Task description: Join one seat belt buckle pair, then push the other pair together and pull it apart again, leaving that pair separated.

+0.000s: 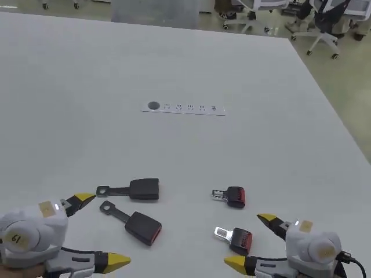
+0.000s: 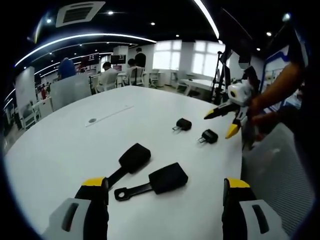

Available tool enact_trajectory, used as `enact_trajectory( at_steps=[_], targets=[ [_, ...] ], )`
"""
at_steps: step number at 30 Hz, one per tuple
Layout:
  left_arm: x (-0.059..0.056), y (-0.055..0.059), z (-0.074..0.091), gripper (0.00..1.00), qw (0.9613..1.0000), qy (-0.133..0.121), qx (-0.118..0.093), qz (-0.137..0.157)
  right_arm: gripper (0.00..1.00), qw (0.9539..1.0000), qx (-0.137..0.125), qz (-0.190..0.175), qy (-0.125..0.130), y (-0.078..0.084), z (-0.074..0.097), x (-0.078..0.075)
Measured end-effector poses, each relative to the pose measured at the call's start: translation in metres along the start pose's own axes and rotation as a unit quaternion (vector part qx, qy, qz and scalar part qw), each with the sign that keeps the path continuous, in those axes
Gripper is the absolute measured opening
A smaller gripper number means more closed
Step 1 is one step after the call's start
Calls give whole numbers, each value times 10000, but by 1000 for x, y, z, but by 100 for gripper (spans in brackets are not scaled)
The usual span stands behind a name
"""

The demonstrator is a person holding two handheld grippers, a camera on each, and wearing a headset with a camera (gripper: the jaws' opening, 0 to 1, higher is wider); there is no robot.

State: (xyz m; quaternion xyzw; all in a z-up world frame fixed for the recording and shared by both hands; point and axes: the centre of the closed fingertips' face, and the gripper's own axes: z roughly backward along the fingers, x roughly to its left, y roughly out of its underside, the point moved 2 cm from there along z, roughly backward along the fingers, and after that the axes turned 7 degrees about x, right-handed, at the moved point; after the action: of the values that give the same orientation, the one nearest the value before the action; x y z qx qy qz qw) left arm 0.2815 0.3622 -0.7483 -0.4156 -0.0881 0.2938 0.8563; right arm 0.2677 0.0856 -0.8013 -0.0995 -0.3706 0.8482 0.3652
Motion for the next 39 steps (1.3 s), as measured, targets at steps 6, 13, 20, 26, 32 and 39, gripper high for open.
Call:
enact_trajectory(
  at_steps=[6,13,20,26,32,39],
  targets=[
    [2,1,-11,96,9998,127,103,-107,86,9999,107,16,-51,5,-6,-1],
    [3,1,-24,95,9990,285,239,-268,84,9996,218,131,-123,7,-8,-5],
    [3,2,-38,88,9966,513,407,-498,83,9985,386,259,-296,10,-12,-6],
    [2,3,-51,87,9926,736,582,-773,82,9968,521,384,-460,13,-15,-7],
    [3,5,-64,85,9852,969,826,-1150,79,9946,642,536,-615,13,-17,-8],
    [3,6,-75,76,9767,1195,968,-1498,75,9910,809,738,-776,16,-21,-9]
  ],
)
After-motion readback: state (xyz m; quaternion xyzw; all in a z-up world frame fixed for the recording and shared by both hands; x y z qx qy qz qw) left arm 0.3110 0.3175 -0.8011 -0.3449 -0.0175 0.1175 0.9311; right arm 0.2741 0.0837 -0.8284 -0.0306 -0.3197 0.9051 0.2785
